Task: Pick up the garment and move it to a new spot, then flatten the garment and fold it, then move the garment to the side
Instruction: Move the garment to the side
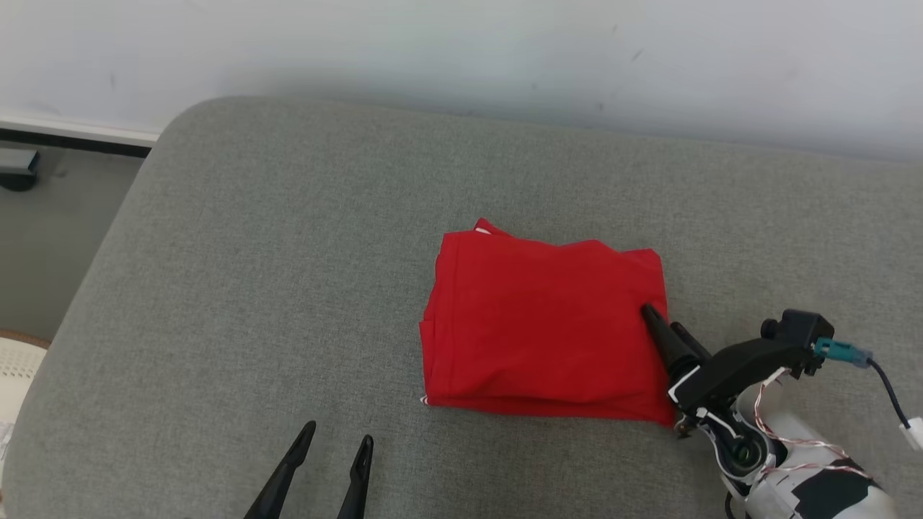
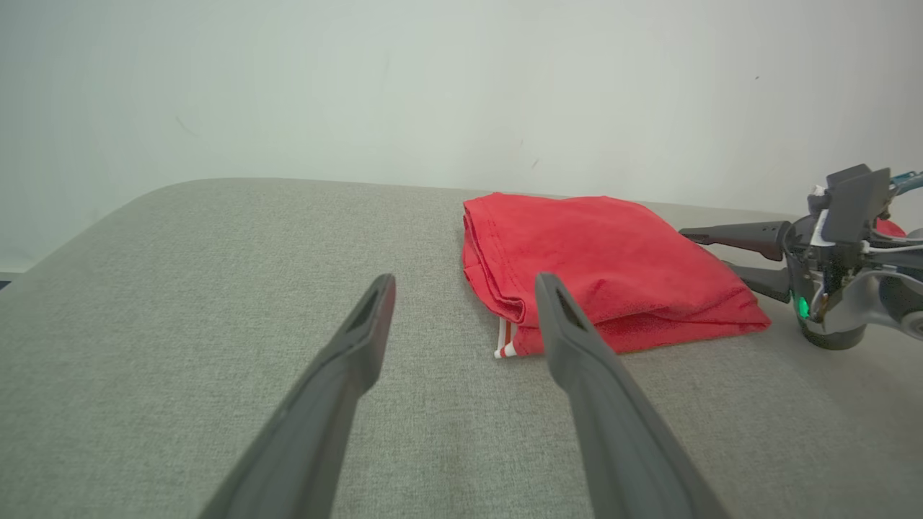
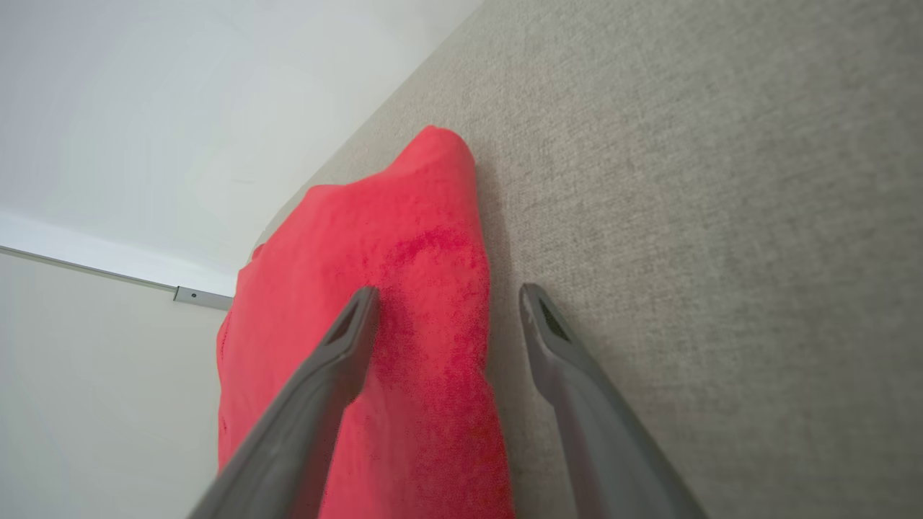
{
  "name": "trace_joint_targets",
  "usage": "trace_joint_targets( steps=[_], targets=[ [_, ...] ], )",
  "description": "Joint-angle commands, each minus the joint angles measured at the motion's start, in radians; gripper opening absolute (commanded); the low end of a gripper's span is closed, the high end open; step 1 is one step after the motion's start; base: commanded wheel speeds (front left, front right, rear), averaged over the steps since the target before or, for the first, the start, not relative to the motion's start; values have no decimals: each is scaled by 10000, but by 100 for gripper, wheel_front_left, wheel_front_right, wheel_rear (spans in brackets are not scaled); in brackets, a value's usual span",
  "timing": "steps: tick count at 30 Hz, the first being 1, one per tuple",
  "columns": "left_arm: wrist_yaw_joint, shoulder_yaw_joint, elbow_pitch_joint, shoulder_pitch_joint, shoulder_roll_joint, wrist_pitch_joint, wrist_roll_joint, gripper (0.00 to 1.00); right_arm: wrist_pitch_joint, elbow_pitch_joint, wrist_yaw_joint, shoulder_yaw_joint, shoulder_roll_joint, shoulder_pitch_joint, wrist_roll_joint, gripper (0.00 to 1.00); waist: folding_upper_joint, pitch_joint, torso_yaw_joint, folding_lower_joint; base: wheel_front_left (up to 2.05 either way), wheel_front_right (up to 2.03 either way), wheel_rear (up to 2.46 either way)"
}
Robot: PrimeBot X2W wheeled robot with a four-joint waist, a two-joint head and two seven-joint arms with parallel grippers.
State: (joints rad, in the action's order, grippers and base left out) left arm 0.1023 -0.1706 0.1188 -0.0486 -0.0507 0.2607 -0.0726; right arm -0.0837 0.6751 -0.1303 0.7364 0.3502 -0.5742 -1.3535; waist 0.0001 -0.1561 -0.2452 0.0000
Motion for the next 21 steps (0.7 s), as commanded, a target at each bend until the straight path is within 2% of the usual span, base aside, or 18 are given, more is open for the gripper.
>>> trace_joint_targets(
  steps=[1, 3, 4, 5, 7, 15, 21],
  targets=[
    [-62, -11, 53, 154, -3, 45, -20, 100, 45, 100, -5, 101, -1, -58, -51, 100, -1, -195, -108, 0, 0, 0, 0],
    [-68, -59, 70, 228, -5, 45, -36, 100, 91, 166, -6, 234, 6, -232, -142, 100, -1, -329, -153, 0, 0, 0, 0],
    [-97, -82, 76, 277, -3, 45, -46, 100, 93, 192, -6, 293, 1, -301, -172, 78, -1, -381, -169, 0, 0, 0, 0],
    [-116, -100, 81, 323, -3, 45, -53, 100, 89, 226, -6, 368, -16, -353, -194, 46, -1, -439, -187, 0, 0, 0, 0],
    [-147, -125, 81, 421, -3, 45, -73, 100, 87, 195, -8, 449, -96, -398, -375, 0, -1, -508, -213, 0, 0, 0, 0],
    [-251, -121, 93, 432, -3, 45, -38, 100, -152, -292, -3, 706, 174, -141, -780, 0, -1, -504, -69, 0, 0, 0, 0],
    [-240, -107, 158, 525, -3, 45, 16, 100, -543, -776, -3, 1083, 420, -253, -509, 0, -1, -481, 157, 0, 0, 0, 0]
  ],
)
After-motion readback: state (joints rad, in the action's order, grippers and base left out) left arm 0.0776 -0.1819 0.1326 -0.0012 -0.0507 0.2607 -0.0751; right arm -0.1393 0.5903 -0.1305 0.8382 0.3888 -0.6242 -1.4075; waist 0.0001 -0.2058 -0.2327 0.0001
